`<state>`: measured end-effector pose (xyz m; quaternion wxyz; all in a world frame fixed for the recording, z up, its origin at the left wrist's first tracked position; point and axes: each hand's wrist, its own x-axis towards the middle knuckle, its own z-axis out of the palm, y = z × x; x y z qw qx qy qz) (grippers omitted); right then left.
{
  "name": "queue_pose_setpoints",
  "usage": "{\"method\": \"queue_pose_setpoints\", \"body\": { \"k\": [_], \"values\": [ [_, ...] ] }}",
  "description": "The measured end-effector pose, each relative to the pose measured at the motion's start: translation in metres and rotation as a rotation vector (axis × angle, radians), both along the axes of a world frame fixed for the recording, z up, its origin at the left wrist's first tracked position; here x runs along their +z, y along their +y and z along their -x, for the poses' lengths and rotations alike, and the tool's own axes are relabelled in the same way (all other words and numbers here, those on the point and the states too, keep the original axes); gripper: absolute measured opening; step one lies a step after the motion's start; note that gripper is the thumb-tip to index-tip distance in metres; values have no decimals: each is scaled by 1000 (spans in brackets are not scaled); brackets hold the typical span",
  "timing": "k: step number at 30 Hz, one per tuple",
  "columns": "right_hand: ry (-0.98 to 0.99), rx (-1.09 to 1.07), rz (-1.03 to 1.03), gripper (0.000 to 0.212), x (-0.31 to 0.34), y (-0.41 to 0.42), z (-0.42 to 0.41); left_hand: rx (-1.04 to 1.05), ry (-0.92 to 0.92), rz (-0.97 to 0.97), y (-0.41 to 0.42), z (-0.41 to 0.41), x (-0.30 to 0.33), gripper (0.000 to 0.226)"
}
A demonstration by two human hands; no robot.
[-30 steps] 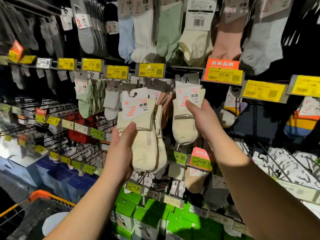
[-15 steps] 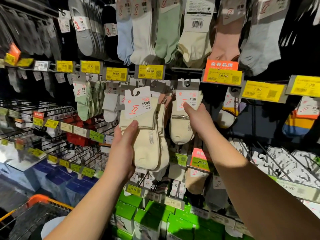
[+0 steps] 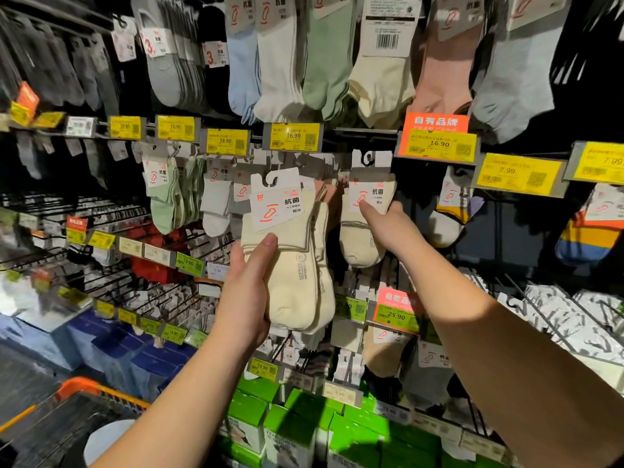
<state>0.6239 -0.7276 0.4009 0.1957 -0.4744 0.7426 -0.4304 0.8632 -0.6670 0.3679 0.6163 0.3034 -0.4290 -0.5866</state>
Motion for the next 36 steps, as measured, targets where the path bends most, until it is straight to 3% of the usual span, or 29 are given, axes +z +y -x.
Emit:
{"method": "queue_pose_setpoints", "body": {
  "k": [4,6,8,10,14,18,20,25,27,31,36],
  "values": [
    [-38,-86,79,85,-13,22,0,14,-10,-4,1,-2,-4,33],
    [-86,-106,189,67,-23,42,-10,9,-16,-3,2,-1,-7,30],
    [-252,40,265,38,-32,64,-30,0,-35,1,3,2,-10,24],
    [-407,221,273,26,-34,81,-55,-1,-69,14,6,6,-11,30],
    [-562,345,272,29,-33,92,-78,6,-112,56,7,14,-15,45],
    [-512,338,218,68,-36,92,-82,54,-202,104,6,18,-22,48],
    [-479,312,220,73,-39,91,-84,95,-286,152,8,20,-23,38],
    [-600,346,283,28,-42,89,-87,179,-377,134,9,24,-22,24],
    [-647,390,306,26,-42,91,-87,150,-321,92,9,25,-20,11],
    [-752,390,295,28,-41,91,-84,140,-240,72,6,24,-18,15],
    [-891,333,267,23,-38,91,-67,274,-256,43,-5,15,-25,9]
  ]
}}
